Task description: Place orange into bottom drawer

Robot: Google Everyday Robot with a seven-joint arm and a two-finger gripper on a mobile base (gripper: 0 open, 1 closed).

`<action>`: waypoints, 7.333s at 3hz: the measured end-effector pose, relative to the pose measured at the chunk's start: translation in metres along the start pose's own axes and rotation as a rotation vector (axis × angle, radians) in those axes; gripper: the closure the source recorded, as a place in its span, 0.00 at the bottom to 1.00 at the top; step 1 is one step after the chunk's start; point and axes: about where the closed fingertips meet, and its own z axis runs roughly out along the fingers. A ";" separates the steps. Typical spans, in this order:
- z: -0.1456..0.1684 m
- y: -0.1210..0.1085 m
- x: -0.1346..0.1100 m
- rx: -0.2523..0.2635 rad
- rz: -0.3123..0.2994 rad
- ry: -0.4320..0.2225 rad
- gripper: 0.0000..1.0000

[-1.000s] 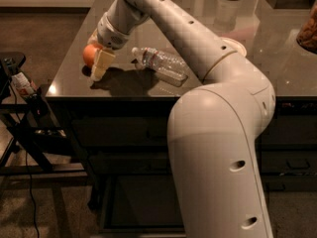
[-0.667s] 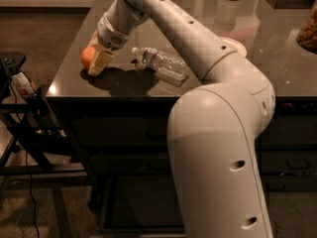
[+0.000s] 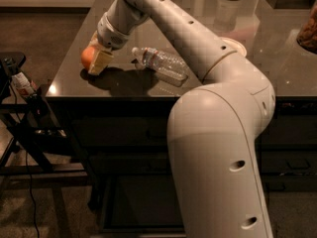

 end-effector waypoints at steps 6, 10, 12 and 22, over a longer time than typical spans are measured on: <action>-0.017 0.079 -0.035 0.106 0.011 0.044 1.00; -0.028 0.168 -0.021 0.164 0.109 0.056 1.00; -0.028 0.237 0.008 0.182 0.274 0.062 1.00; 0.094 0.326 0.265 0.273 0.804 0.033 1.00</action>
Offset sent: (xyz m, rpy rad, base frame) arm -0.0267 0.0002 0.0190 -0.0258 -0.0704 -0.0224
